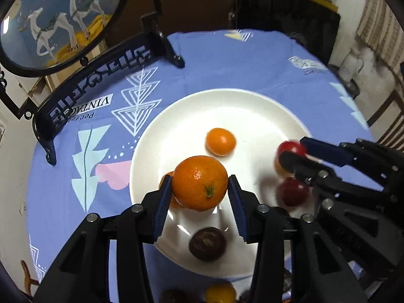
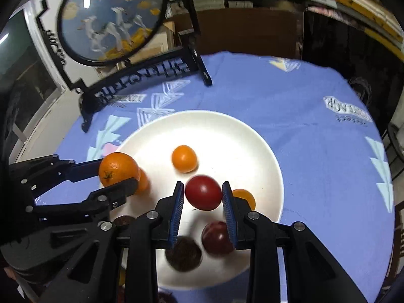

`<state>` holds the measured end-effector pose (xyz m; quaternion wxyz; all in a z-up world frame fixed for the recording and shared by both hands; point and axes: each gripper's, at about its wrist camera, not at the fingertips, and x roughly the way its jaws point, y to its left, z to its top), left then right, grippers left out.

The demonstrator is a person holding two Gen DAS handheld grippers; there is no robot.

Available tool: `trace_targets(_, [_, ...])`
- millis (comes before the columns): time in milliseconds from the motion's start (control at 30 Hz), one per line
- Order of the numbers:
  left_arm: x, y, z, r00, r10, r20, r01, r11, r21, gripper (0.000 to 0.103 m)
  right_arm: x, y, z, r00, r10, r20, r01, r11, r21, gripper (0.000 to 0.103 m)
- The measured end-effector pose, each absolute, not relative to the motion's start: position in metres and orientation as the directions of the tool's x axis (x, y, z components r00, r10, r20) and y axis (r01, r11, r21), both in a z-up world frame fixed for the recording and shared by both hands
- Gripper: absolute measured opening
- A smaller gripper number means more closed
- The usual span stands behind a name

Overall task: Organize fruits
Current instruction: 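Carry the red tomato and mandarin over the white plate to release, then open both tools over the plate and move back to the fruit cluster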

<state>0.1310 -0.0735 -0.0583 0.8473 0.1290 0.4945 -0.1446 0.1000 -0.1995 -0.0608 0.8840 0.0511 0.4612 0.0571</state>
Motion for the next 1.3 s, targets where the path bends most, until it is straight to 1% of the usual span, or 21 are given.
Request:
trace_targets(33, [0.134, -0.073, -0.061, 0.475, -0.100, -0.874, 0.369, 0.924, 0.095, 0.046, 0.102, -0.200, -0.063, 0.570, 0.142, -0.809, -0.058, 0.989, 0.132, 0.034])
trace_targets(67, [0.134, -0.073, -0.061, 0.485, -0.093, -0.870, 0.370, 0.923, 0.108, 0.052, 0.104, -0.200, -0.063, 0.572, 0.134, -0.809, -0.061, 0.991, 0.121, 0.042])
trace_targets(100, [0.133, -0.072, -0.061, 0.494, -0.087, -0.865, 0.369, 0.922, 0.118, 0.055, 0.103, -0.200, -0.063, 0.574, 0.129, -0.809, -0.059, 0.991, 0.116, 0.046])
trace_targets(133, [0.133, -0.071, -0.059, 0.499, -0.092, -0.862, 0.369, 0.922, 0.116, 0.062, 0.101, -0.201, -0.059, 0.584, 0.127, -0.802, -0.062, 0.992, 0.112, 0.046])
trace_targets(167, [0.132, -0.069, -0.058, 0.505, -0.093, -0.858, 0.365, 0.924, 0.114, 0.067, 0.099, -0.203, -0.056, 0.590, 0.128, -0.797, -0.066, 0.992, 0.111, 0.049])
trace_targets(233, [0.129, -0.062, -0.052, 0.513, -0.100, -0.853, 0.358, 0.928, 0.106, 0.069, 0.091, -0.205, -0.048, 0.597, 0.132, -0.791, -0.071, 0.991, 0.111, 0.057])
trace_targets(300, [0.122, -0.053, -0.044, 0.519, -0.114, -0.847, 0.358, 0.929, 0.095, 0.070, 0.078, -0.207, -0.039, 0.601, 0.150, -0.785, -0.083, 0.989, 0.125, 0.060])
trace_targets(367, [0.104, -0.038, -0.034, 0.532, -0.138, -0.835, 0.371, 0.925, 0.083, 0.075, 0.053, -0.206, -0.031, 0.604, 0.186, -0.775, -0.106, 0.982, 0.153, 0.064])
trace_targets(433, [0.082, -0.025, -0.030, 0.537, -0.156, -0.829, 0.394, 0.915, 0.083, 0.078, 0.021, -0.198, -0.030, 0.595, 0.223, -0.772, -0.146, 0.975, 0.169, 0.066])
trace_targets(500, [0.059, -0.012, -0.031, 0.530, -0.165, -0.832, 0.417, 0.905, 0.087, 0.079, -0.010, -0.186, -0.037, 0.576, 0.256, -0.776, -0.187, 0.966, 0.180, 0.066])
trace_targets(633, [0.005, 0.018, -0.048, 0.486, -0.167, -0.858, 0.456, 0.886, 0.085, 0.080, -0.068, -0.156, -0.071, 0.484, 0.280, -0.829, -0.246, 0.953, 0.178, 0.066])
trace_targets(700, [-0.012, 0.029, -0.059, 0.453, -0.173, -0.875, 0.459, 0.886, 0.063, 0.080, -0.082, -0.146, -0.089, 0.447, 0.263, -0.855, -0.250, 0.954, 0.163, 0.066])
trace_targets(767, [-0.026, 0.038, -0.074, 0.413, -0.171, -0.895, 0.442, 0.897, 0.032, 0.080, -0.090, -0.137, -0.108, 0.415, 0.217, -0.883, -0.253, 0.960, 0.117, 0.066])
trace_targets(867, [-0.035, 0.040, -0.092, 0.372, -0.173, -0.912, 0.420, 0.908, -0.001, 0.080, -0.093, -0.133, -0.117, 0.406, 0.193, -0.893, -0.244, 0.965, 0.097, 0.066])
trace_targets(900, [-0.037, 0.039, -0.095, 0.370, -0.175, -0.912, 0.420, 0.907, -0.004, 0.080, -0.093, -0.131, -0.118, 0.405, 0.185, -0.896, -0.244, 0.966, 0.089, 0.063])
trace_targets(967, [-0.036, 0.034, -0.100, 0.373, -0.181, -0.910, 0.419, 0.908, -0.008, 0.080, -0.092, -0.128, -0.119, 0.394, 0.163, -0.905, -0.258, 0.964, 0.061, 0.050])
trace_targets(1000, [-0.034, 0.032, -0.102, 0.370, -0.188, -0.910, 0.421, 0.907, -0.017, 0.080, -0.091, -0.126, -0.120, 0.387, 0.157, -0.909, -0.266, 0.962, 0.053, 0.036])
trace_targets(1100, [-0.027, 0.026, -0.112, 0.368, -0.189, -0.910, 0.414, 0.910, -0.022, 0.080, -0.090, -0.126, -0.119, 0.376, 0.148, -0.915, -0.265, 0.963, 0.047, 0.036])
trace_targets(1133, [-0.023, 0.025, -0.116, 0.362, -0.190, -0.913, 0.406, 0.913, -0.028, 0.078, -0.091, -0.127, -0.118, 0.377, 0.149, -0.914, -0.261, 0.964, 0.050, 0.036])
trace_targets(1167, [-0.020, 0.025, -0.118, 0.357, -0.195, -0.914, 0.401, 0.915, -0.038, 0.073, -0.094, -0.129, -0.118, 0.378, 0.152, -0.913, -0.252, 0.966, 0.057, 0.036])
trace_targets(1300, [-0.006, 0.024, -0.123, 0.362, -0.207, -0.909, 0.379, 0.923, -0.059, 0.072, -0.096, -0.138, -0.117, 0.372, 0.169, -0.913, -0.219, 0.971, 0.091, 0.036])
